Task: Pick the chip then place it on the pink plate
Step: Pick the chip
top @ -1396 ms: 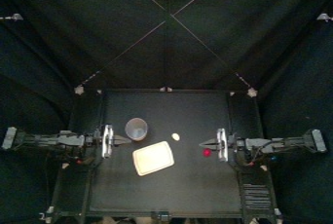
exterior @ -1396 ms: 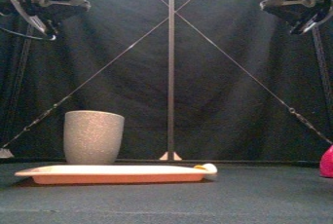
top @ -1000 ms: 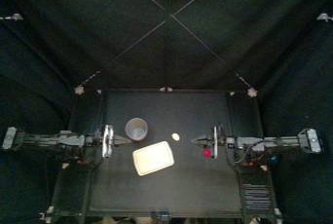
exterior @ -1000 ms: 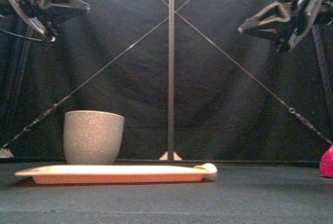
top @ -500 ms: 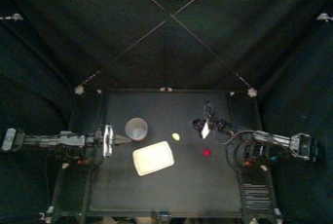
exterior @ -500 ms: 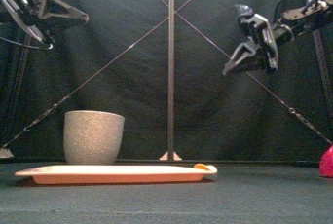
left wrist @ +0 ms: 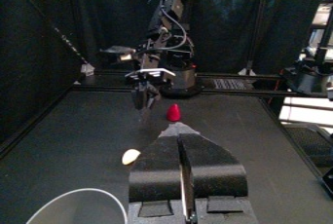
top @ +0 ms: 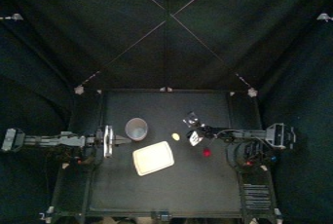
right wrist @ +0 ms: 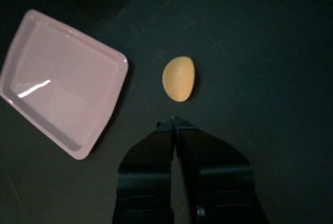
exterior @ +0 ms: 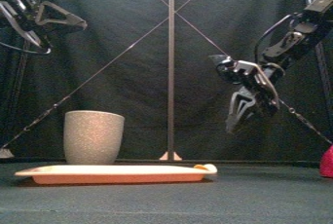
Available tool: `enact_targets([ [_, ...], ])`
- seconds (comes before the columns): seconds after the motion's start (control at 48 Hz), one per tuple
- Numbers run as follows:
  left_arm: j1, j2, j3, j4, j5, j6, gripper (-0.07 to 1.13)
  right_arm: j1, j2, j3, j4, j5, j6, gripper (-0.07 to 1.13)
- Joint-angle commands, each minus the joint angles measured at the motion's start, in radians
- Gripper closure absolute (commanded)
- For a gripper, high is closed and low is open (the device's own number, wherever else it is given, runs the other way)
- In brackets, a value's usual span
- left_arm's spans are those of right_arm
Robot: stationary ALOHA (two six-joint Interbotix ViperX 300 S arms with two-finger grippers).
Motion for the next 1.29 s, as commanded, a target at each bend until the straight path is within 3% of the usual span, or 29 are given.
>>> enact_targets([
  [0.021,0.003,0.006,-0.008,0.000,-0.009,0.000,1.02,0.002,0.069,-0.078,0.003,0.011,-0.002,0.54],
  [0.167,0.006,0.006,0.003,0.000,-0.009,0.002,1.02,-0.002,0.163,-0.161,0.009,0.067,0.000,0.30],
  [0.208,0.006,0.006,0.005,0.000,-0.009,0.002,1.02,-0.003,0.178,-0.175,0.011,0.081,0.000,0.28],
  [1.292,0.009,0.006,0.031,0.000,-0.029,0.002,1.02,-0.086,0.321,-0.261,-0.021,0.118,0.000,0.29],
])
